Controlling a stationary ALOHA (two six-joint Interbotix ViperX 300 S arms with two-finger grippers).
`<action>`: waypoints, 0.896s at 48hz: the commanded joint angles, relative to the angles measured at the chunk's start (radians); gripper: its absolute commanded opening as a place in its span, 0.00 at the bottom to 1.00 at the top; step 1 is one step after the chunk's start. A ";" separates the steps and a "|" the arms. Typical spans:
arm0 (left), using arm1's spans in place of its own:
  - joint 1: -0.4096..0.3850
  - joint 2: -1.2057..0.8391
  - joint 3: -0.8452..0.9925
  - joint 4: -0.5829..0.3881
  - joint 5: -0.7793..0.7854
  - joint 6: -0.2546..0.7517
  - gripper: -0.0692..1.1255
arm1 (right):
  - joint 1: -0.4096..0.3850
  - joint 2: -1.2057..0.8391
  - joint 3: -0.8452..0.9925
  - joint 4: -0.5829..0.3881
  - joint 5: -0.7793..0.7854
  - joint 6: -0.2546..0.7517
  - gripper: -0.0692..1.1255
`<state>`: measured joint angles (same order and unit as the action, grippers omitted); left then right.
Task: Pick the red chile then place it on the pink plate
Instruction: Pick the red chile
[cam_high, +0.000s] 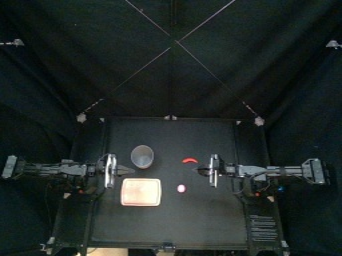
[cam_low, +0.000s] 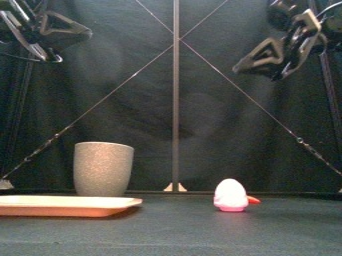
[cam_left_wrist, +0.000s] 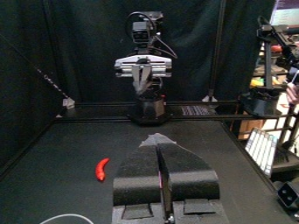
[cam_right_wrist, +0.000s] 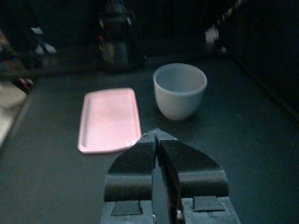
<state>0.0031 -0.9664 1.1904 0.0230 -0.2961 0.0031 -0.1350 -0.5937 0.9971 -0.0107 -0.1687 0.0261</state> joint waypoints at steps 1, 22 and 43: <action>0.002 0.003 -0.011 0.005 -0.006 0.003 0.03 | -0.058 0.089 -0.071 -0.043 0.075 0.000 0.29; 0.002 0.002 -0.009 0.014 -0.005 0.002 0.03 | -0.187 0.400 -0.167 -0.087 0.258 0.005 0.72; 0.003 0.000 -0.006 0.014 -0.005 0.002 0.03 | -0.235 0.546 -0.232 -0.104 0.342 0.003 0.83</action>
<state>0.0046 -0.9695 1.1965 0.0353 -0.2945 0.0046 -0.3590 -0.0491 0.7915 -0.1074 0.1580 0.0291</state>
